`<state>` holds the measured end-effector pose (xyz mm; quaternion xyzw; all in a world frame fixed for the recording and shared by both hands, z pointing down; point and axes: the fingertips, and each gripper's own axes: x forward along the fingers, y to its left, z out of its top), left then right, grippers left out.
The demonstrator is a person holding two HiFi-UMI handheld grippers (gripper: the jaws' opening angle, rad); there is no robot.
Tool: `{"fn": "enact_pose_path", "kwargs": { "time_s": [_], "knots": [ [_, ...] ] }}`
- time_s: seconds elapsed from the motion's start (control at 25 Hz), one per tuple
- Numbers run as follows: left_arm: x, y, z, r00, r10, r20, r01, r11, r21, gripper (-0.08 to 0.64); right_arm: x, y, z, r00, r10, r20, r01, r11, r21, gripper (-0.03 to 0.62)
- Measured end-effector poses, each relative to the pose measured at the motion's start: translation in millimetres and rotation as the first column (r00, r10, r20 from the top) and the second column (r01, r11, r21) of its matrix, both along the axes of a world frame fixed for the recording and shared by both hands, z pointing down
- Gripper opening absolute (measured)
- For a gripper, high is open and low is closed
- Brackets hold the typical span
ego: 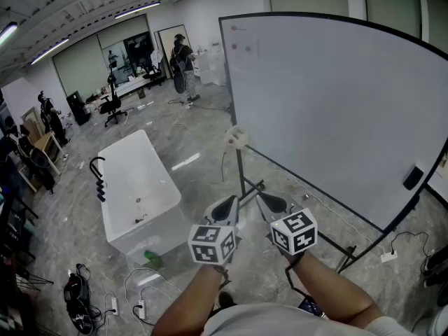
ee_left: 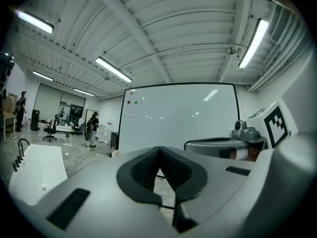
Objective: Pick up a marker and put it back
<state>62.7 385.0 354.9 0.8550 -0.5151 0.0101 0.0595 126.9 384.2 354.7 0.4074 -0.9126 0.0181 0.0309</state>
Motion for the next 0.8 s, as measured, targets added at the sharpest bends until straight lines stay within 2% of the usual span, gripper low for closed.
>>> {"fn": "enact_pose_path", "kwargs": {
  "time_s": [0.6,0.8],
  "knots": [
    [-9,-28,8,1.000,0.010,-0.015,-0.010,1.000,-0.020,0.002,-8,-26,7,0.999,0.002,0.038,-0.001,1.000,-0.020,-0.002],
    [-23,-50,16,1.000,0.017,-0.016,-0.017,0.999,-0.038,0.002,-21,-47,18,0.999,0.014,0.030,-0.013,0.999,-0.042,-0.002]
  ]
}}
